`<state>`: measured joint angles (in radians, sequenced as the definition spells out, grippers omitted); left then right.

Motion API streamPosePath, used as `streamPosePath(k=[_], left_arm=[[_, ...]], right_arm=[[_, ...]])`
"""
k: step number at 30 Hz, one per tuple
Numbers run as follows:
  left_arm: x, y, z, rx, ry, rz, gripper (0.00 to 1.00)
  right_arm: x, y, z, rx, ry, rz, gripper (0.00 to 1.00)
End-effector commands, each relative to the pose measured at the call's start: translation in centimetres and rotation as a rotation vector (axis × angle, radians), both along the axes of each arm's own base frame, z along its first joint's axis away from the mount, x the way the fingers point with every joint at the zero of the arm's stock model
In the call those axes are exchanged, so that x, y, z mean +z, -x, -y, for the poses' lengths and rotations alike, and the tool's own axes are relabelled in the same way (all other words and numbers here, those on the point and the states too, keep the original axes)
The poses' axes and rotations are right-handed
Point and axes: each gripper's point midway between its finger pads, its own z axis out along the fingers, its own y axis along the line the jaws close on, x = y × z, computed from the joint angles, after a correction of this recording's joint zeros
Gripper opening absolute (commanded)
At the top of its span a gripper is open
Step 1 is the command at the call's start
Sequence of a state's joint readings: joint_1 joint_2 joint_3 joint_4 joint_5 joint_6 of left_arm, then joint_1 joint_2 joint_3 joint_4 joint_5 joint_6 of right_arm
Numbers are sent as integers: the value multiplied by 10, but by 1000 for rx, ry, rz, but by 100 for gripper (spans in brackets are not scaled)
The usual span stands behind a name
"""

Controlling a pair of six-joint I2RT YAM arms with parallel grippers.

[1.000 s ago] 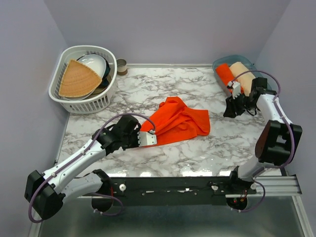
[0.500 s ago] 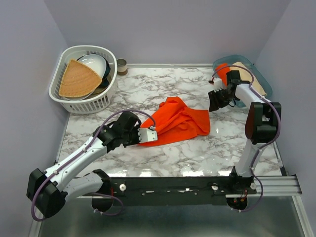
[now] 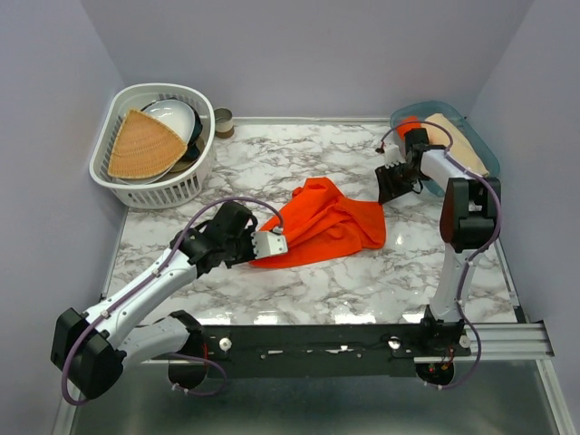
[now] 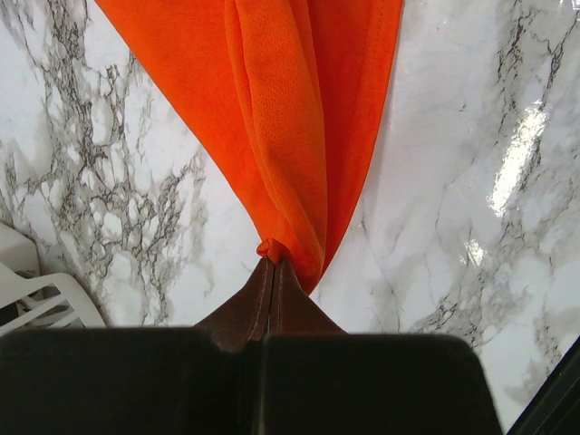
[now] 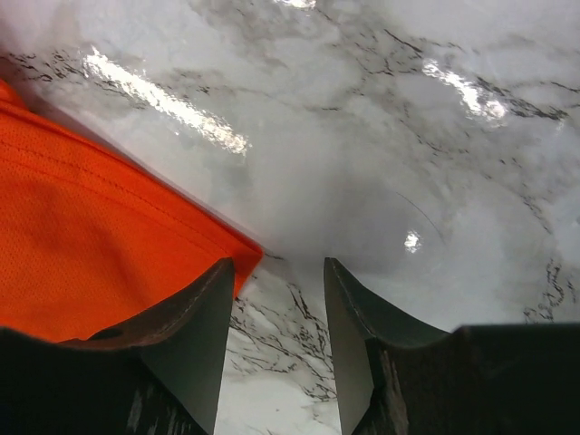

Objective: Roll the t-shirts
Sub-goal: Flatten out the T-shirt at the center of the board.

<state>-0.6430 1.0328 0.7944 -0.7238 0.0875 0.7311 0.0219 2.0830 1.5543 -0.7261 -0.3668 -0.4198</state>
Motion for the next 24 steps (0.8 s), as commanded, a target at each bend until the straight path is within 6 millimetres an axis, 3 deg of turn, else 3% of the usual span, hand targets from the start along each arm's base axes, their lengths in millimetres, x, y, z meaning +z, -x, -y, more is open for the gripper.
streamPosePath(k=[1,10,17,20,24], left_arm=[[4,-1,4,8,30,-14,0],[6,-9,9,7,40,2,0],[5,-7,8,8,46,7,0],[4,-6,6,13,44,8,0],[3,-6,2,17,39,14,0]], right_arm=[[-3,-3,-7,5,18,-14,52],[-6,3,-9,8,81,-35,52],[-8,4,-13,31,157,-46,45],[-8,4,-15,58,172,-53,42],[-9,2,-17,86,202,-67,26]])
